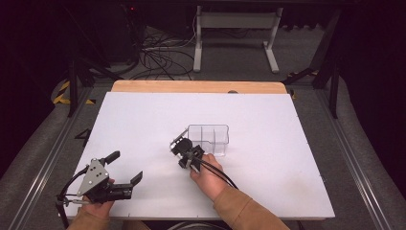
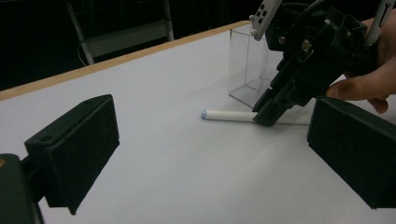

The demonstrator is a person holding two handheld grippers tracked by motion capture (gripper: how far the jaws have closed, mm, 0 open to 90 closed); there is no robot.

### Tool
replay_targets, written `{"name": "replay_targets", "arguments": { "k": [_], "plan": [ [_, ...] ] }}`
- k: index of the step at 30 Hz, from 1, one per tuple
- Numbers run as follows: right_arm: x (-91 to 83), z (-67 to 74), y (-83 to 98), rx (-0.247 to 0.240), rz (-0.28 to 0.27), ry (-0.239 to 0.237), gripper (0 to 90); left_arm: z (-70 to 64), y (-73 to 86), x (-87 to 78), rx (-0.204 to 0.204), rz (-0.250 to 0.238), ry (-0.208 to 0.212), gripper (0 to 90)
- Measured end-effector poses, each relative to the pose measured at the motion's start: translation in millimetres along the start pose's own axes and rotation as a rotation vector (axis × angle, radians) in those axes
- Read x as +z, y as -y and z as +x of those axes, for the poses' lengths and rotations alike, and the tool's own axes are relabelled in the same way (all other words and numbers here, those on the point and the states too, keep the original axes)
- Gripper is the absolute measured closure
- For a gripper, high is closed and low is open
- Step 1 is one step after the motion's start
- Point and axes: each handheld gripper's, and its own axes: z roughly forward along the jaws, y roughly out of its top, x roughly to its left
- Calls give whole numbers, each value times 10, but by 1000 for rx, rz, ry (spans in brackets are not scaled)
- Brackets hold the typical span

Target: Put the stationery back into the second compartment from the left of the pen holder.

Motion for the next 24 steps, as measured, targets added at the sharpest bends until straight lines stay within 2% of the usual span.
{"name": "replay_targets", "arguments": {
  "k": [7,10,15,19,23,24],
  "plan": [
    [-5,-9,-2,5,1,-7,788,1,0,2,-1,-1,0,31],
    [-20,-10,3,-13,-10,-1,788,3,2,2,-4,0,0,31],
    [-149,-1,13,-59,-70,-12,788,2,2,6,-8,-2,0,31],
    [-279,-13,25,-72,-133,-32,788,1,2,5,-7,-1,1,31],
    [-426,-50,47,-109,-202,-60,788,1,2,7,-8,2,0,31],
    [-497,-60,61,-116,-238,-70,788,1,2,8,-8,3,0,31]
  ]
}}
